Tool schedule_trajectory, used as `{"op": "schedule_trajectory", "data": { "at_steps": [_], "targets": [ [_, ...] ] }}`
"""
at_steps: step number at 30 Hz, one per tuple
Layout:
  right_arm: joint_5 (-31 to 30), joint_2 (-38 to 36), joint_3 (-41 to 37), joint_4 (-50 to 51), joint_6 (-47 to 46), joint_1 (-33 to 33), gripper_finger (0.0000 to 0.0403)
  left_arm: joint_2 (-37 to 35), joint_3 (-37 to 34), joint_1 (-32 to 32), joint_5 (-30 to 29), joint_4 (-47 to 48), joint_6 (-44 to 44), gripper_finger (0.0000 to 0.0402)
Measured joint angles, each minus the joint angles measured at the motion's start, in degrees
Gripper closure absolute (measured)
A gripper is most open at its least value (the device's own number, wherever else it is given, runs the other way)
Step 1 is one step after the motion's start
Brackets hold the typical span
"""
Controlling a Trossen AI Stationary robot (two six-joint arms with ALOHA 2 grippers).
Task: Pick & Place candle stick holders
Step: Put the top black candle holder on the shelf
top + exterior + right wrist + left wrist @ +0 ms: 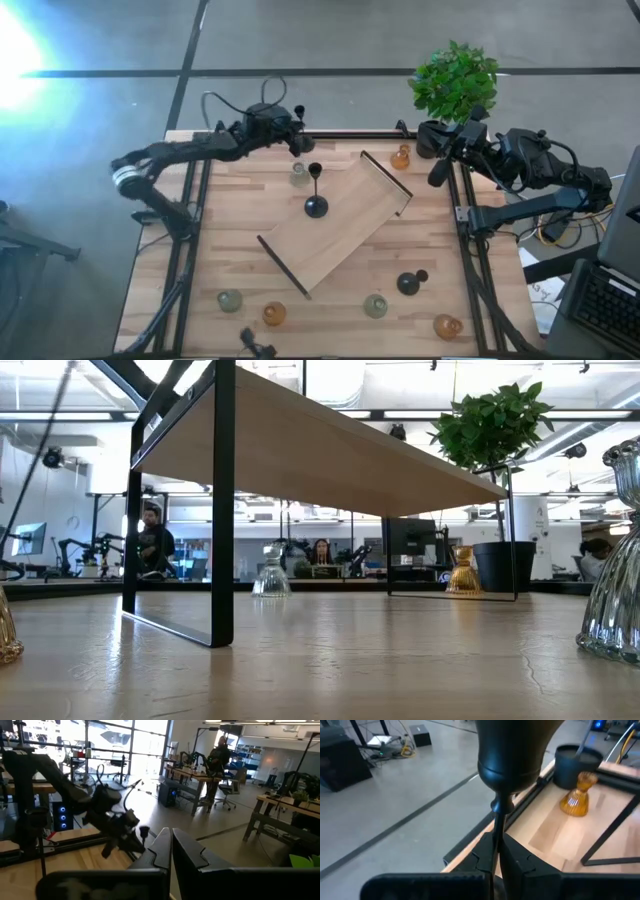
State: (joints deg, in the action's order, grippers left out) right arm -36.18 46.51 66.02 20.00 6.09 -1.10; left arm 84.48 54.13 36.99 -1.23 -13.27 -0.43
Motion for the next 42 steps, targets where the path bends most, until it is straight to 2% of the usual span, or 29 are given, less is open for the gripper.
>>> {"op": "schedule_trajectory", "data": {
  "at_steps": [11, 16, 19, 24, 28, 31, 36, 42],
  "targets": [
    [2.6, 0.0, 0.0, 0.1, -0.1, 0.0, 0.0394, -26.5, 0.0, 0.0, -2.8, 15.8, -1.0, 0.0387],
    [8.1, 0.6, 0.0, -2.1, -0.3, 0.0, 0.0394, -37.9, 4.4, -0.1, -2.4, 33.4, 1.4, 0.0387],
    [11.2, 1.3, 0.0, -2.7, -2.0, 0.0, 0.0394, -41.6, 8.4, -0.9, 2.6, 42.7, 4.2, 0.0387],
    [17.8, 2.7, 0.0, -2.8, -6.2, 0.0, 0.0394, -43.9, 14.1, -3.8, 14.9, 47.9, 10.6, 0.0387],
    [24.6, 4.7, 0.5, -2.7, -9.4, 0.0, 0.0394, -43.8, 17.9, -7.3, 19.7, 52.3, 15.0, 0.0387],
    [28.1, 7.0, 2.5, -2.6, -10.7, 0.0, 0.0394, -43.2, 20.1, -10.5, 20.3, 55.5, 17.8, 0.0387],
    [30.8, 11.9, 8.8, 0.6, -10.6, -0.1, 0.0394, -41.8, 20.7, -17.5, 20.0, 55.0, 21.2, 0.0387],
    [34.1, 18.0, 18.2, 8.7, -10.7, -0.2, 0.0394, -38.4, 20.8, -27.3, 13.5, 52.7, 21.8, 0.0387]
  ]
}}
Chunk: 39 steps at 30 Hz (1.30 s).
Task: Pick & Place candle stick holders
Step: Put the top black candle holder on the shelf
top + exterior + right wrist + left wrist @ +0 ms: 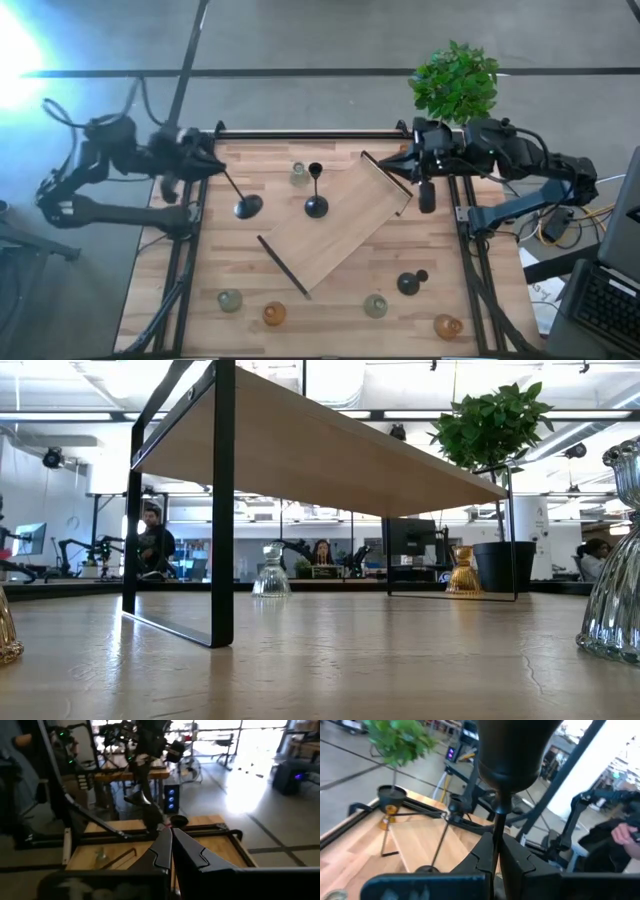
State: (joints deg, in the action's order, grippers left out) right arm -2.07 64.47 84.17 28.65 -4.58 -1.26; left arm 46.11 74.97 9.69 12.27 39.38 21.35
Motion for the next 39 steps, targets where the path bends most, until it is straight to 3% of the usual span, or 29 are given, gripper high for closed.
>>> {"op": "schedule_trajectory", "data": {
  "at_steps": [8, 14, 24, 31, 39],
  "targets": [
    [4.0, 5.6, 5.2, 0.7, 1.7, -1.9, 0.0394, 6.8, 1.5, -15.4, -13.3, -6.3, -3.6, 0.0387],
    [4.1, 8.0, 6.2, -3.2, 1.8, -2.4, 0.0394, 12.5, 6.7, -21.8, -19.4, -8.4, -8.4, 0.0387],
    [4.3, 13.2, 6.6, -11.4, 1.5, -4.2, 0.0394, 21.3, 15.2, -22.4, -19.8, -8.0, -15.5, 0.0387],
    [4.2, 15.3, 6.8, -15.5, -1.1, -4.5, 0.039, 25.4, 17.4, -22.4, -19.1, -8.0, -16.9, 0.0387],
    [5.1, 17.9, 10.4, -15.6, -3.2, -4.8, 0.0318, 27.7, 17.6, -22.4, -18.8, -12.6, -19.2, 0.0387]
  ]
}}
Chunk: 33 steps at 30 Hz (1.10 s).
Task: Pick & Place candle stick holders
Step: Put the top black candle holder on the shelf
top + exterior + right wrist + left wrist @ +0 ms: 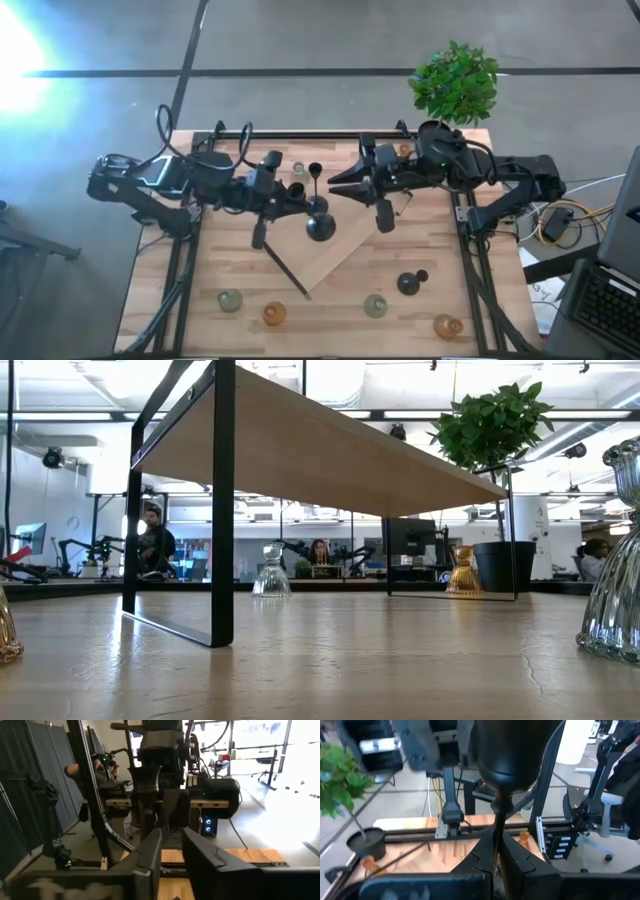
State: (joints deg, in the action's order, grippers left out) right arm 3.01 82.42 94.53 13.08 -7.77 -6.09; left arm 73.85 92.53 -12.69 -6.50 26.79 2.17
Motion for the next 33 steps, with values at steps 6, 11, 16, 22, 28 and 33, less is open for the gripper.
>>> {"op": "schedule_trajectory", "data": {
  "at_steps": [6, 11, 16, 22, 28, 33],
  "targets": [
    [0.7, 3.2, 4.4, 1.3, 2.2, -1.4, 0.0279, 0.7, 0.0, 0.1, 0.0, -3.0, -2.2, 0.0387],
    [0.7, 6.4, 8.4, 6.4, 2.4, -1.6, 0.0274, 0.9, 0.0, 0.1, 0.0, -4.2, -2.4, 0.0387],
    [1.9, 9.1, 12.4, 8.0, 2.7, -1.6, 0.0285, 1.0, 0.0, 0.1, 0.0, -4.2, -2.4, 0.0387],
    [2.2, 12.0, 18.7, 12.2, 3.8, -1.9, 0.0302, 1.0, 0.0, 0.1, 0.0, -4.2, -2.4, 0.0387],
    [3.1, 14.5, 21.6, 13.8, 3.9, -1.9, 0.0319, 1.0, 0.0, 0.1, 0.0, -4.1, -2.6, 0.0387],
    [3.3, 15.2, 22.0, 14.0, 4.3, -1.9, 0.0338, 1.0, -0.1, 0.1, 0.1, -3.9, -2.7, 0.0387]
  ]
}}
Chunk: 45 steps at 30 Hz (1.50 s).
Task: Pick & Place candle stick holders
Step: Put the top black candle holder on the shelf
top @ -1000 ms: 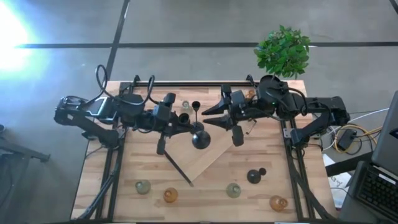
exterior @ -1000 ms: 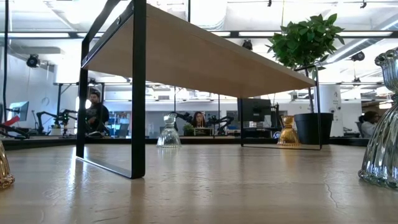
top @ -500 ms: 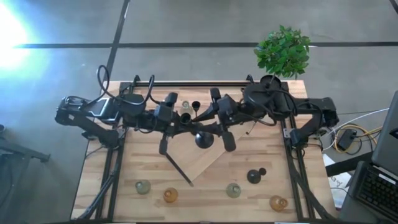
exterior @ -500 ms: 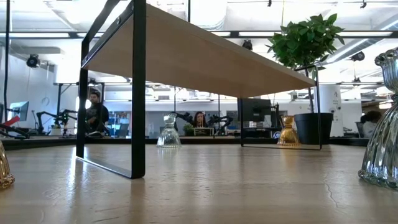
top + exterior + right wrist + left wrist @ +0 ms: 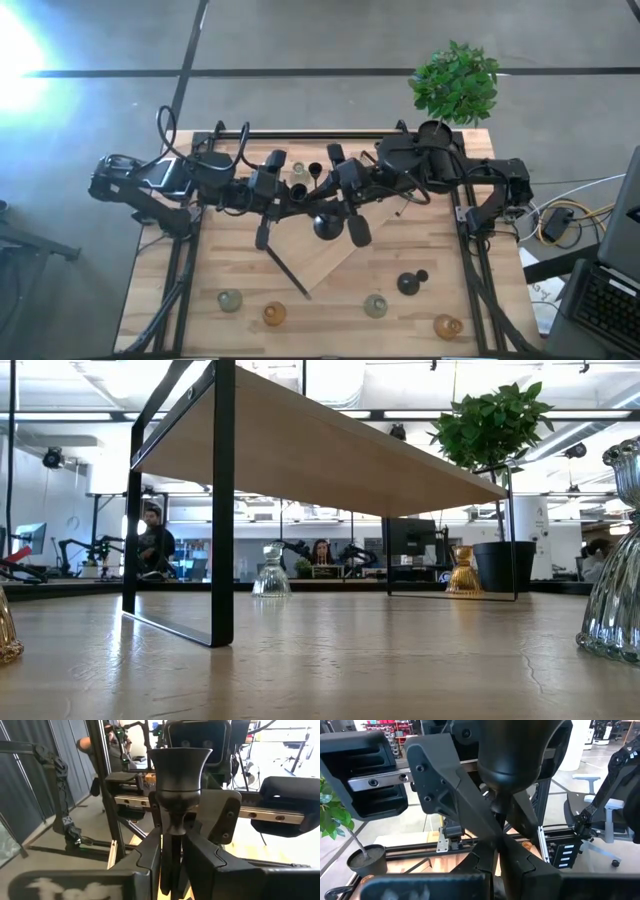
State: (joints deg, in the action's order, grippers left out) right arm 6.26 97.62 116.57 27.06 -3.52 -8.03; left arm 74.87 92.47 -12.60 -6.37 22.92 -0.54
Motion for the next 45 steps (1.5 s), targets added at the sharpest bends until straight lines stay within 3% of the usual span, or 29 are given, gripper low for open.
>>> {"op": "schedule_trajectory", "data": {
  "at_steps": [6, 16, 30, 35, 39, 42, 45],
  "targets": [
    [-0.1, -0.5, -0.2, 0.3, 1.2, 0.0, 0.0385, 0.0, 0.0, 0.0, 0.0, 0.0, 0.0, 0.0387],
    [-0.2, -0.8, 0.0, 2.2, 1.7, 0.0, 0.039, 0.0, 0.0, 0.0, -0.1, 0.3, 0.4, 0.0385],
    [-0.5, -3.8, -0.1, 4.7, 1.6, 0.0, 0.0391, -0.5, 0.0, 0.0, -2.3, -0.8, 4.0, 0.0267],
    [-8.2, -7.0, -0.3, 10.8, 1.6, -0.7, 0.0392, -3.3, 0.0, 0.0, -5.1, 3.2, 3.4, 0.0237],
    [-15.2, -10.9, -2.8, 12.4, 1.6, -2.3, 0.0392, -6.4, 0.0, -0.7, -14.3, 7.5, 3.2, 0.0234],
    [-20.5, -14.9, -7.6, 11.6, 2.1, -3.2, 0.0392, -8.1, -0.5, -1.5, -20.3, 8.7, 1.8, 0.0237],
    [-24.2, -19.8, -15.5, 9.4, 2.1, -3.3, 0.0392, -9.7, -1.2, -1.6, -21.9, 9.1, 1.2, 0.0239]
  ]
}}
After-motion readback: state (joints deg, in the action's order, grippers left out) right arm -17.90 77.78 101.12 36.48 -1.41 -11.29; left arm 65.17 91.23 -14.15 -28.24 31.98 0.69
